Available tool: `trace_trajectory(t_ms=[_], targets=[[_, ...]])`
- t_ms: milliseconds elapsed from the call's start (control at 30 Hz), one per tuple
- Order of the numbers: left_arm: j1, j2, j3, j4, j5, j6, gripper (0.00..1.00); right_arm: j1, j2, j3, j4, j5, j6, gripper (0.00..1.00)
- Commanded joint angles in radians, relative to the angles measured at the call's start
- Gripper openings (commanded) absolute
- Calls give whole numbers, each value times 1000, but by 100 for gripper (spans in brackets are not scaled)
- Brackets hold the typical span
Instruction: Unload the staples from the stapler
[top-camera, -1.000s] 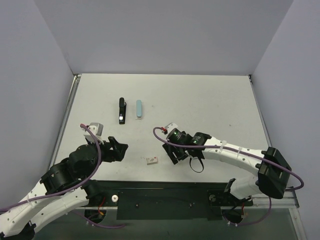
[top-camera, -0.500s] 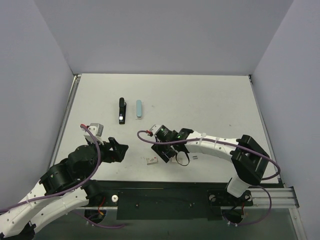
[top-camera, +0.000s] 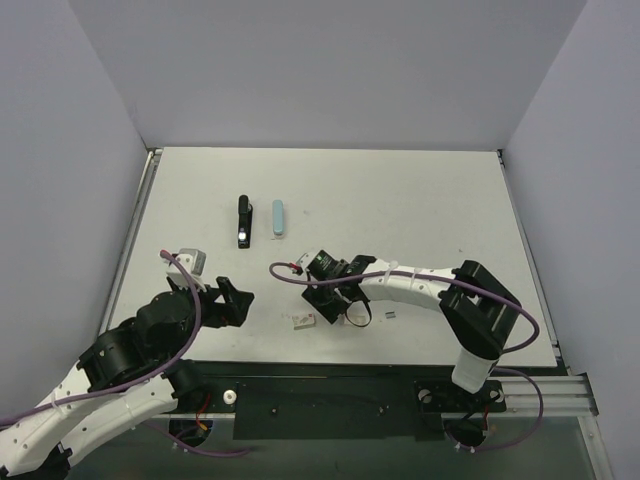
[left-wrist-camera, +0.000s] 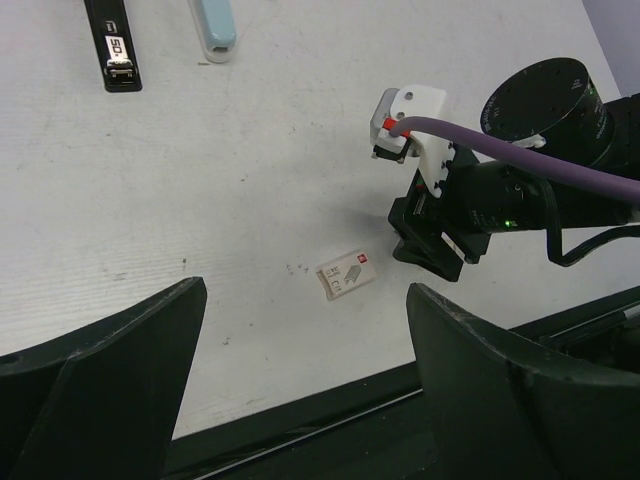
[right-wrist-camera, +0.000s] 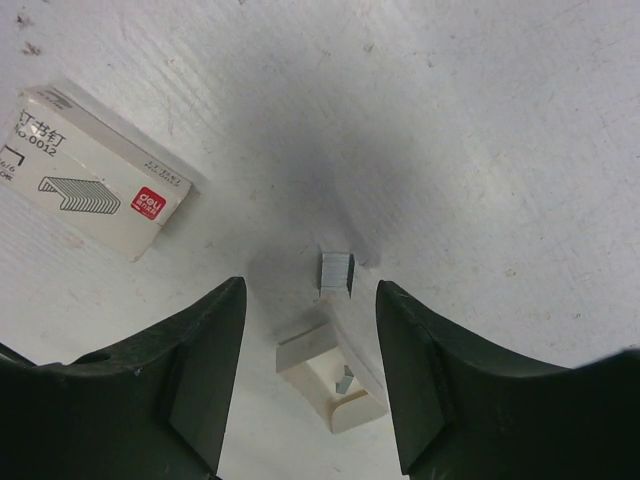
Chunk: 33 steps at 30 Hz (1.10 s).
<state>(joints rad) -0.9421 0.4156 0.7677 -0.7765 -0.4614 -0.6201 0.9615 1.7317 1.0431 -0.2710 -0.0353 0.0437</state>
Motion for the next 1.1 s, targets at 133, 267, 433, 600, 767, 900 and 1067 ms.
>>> trace_trajectory(t_ms=[133, 267, 433, 600, 767, 900, 1067], targets=[[-3, -24, 36, -9, -25, 11, 92, -17, 22, 35, 7, -9, -10, 49], [-3, -29, 35, -10, -26, 13, 92, -24, 25, 26, 16, -14, -2, 46], [-3, -29, 35, -14, -29, 11, 92, -29, 28, 14, 24, -17, 2, 44], [-3, -26, 36, -14, -29, 11, 92, -37, 22, -6, 36, -14, 13, 43], [-3, -26, 36, -15, -31, 11, 92, -40, 19, -17, 39, -23, 24, 39], [-3, -28, 36, -18, -34, 11, 92, -44, 17, -31, 46, -23, 30, 38], [-3, -26, 38, -18, -36, 11, 92, -44, 12, -46, 58, -28, 41, 36]])
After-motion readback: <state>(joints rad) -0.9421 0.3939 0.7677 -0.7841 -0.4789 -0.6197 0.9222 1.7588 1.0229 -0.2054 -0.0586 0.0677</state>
